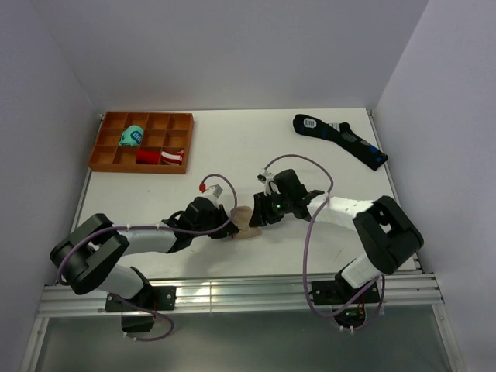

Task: Roll the socks
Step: Roll the sock at the center of the board.

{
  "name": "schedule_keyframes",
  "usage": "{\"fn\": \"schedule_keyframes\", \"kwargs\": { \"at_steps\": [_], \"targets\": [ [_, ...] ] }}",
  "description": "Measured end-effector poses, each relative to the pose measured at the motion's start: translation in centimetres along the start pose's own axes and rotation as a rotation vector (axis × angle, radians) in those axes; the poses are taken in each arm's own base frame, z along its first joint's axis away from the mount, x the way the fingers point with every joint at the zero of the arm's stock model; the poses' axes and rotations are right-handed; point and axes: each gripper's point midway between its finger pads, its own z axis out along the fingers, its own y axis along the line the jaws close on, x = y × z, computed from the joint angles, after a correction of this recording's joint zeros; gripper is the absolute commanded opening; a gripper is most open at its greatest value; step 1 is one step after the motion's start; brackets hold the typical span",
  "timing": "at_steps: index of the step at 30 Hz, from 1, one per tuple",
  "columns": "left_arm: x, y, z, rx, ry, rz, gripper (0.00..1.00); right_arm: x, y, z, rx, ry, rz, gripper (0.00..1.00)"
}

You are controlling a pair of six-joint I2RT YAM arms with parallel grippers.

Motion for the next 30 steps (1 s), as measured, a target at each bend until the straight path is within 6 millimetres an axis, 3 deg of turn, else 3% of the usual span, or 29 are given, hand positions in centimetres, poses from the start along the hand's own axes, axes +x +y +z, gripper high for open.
{"fn": "schedule_keyframes", "kwargs": {
  "at_steps": [7, 11, 18, 23, 30],
  "targets": [
    [0.2, 0.8, -0.7, 0.018, 0.073, -0.052, 0.00, -3.4, 1.8, -2.0, -0.038, -0.214, -0.104, 0.50],
    [0.3, 1.1, -1.1, 0.021, 0.109, -0.077, 0.00, -4.1, 2.5, -2.2, -0.079, -0.269, -0.138, 0.50],
    [0.3, 1.2, -1.2, -0.001, 0.169, -0.109, 0.00, -1.2, 2.2, -1.4, -0.123, -0.299, -0.147, 0.52],
    [0.3, 1.2, -1.1, -0.008, 0.200, -0.126, 0.00, 1.1, 3.3, -0.4, -0.141, -0.315, -0.198, 0.55],
    [0.5, 1.2, -1.2, -0.016, 0.249, -0.141, 0.00, 1.5, 3.6, -0.5, -0.108, -0.412, -0.249, 0.56]
  ]
}}
